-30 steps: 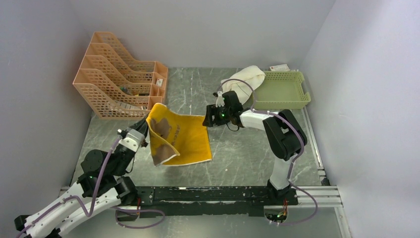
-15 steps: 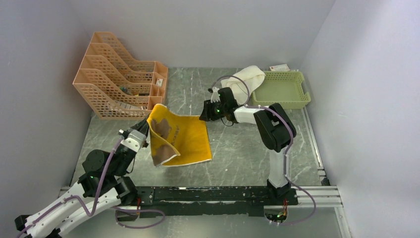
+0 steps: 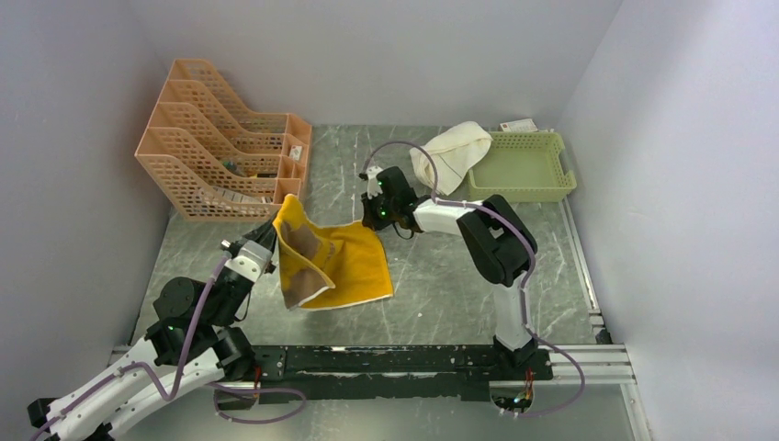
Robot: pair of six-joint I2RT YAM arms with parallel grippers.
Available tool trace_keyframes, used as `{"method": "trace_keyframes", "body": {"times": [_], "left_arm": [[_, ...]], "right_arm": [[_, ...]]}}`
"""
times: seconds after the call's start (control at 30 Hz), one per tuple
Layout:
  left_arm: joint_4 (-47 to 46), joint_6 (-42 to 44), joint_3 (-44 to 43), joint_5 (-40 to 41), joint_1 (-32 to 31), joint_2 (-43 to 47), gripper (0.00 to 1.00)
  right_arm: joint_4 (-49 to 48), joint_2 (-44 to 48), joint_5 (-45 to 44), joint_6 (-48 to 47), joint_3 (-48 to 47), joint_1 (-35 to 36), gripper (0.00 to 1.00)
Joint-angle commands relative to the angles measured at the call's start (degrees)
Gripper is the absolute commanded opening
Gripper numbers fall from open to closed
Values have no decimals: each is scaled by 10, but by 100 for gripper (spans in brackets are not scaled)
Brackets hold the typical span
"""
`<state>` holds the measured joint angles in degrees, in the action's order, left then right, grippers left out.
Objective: Roll the towels
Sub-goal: Flatten out the towel at the center of the board.
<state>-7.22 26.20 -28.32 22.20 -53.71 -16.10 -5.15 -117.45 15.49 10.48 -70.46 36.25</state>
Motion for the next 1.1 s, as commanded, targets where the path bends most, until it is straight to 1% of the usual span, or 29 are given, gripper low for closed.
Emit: {"method": "trace_keyframes", "body": {"times": [0.0, 0.17, 0.27, 0.4, 0.47, 0.53, 0.63, 0.73, 0.8, 0.97, 1.07], "left_arm": [[-8, 5, 2, -11, 3, 5, 7], [-11, 5, 1, -12, 3, 5, 7], [-19, 11, -7, -10, 3, -1, 7], [-35, 28, -27, -9, 4, -12, 7], [-37, 38, -37, -27, 3, -17, 7], [-38, 45, -47, -65, 3, -23, 7], [-63, 46, -54, -97, 4, -32, 7], [-103, 42, -57, -100, 3, -41, 7], [-114, 39, -66, -109, 3, -47, 7], [-113, 17, -88, -155, 3, -40, 7], [-101, -1, -89, -150, 4, -5, 7]], "right_arm": [[77, -22, -101, -41, -14, 19, 0], [85, 11, -135, -45, -2, 17, 0], [89, 77, -135, -39, 2, 2, 0], [89, 193, -121, -18, 9, -40, 0], [103, 242, -129, -20, 6, -44, 0], [115, 286, -125, -23, 7, -44, 0], [133, 353, -123, -26, 19, -44, 0], [167, 420, -125, -27, 27, -44, 0], [198, 469, -132, -24, 29, -44, 0], [288, 592, -160, -8, 4, -44, 0], [330, 663, -201, 7, -19, -44, 0]]}}
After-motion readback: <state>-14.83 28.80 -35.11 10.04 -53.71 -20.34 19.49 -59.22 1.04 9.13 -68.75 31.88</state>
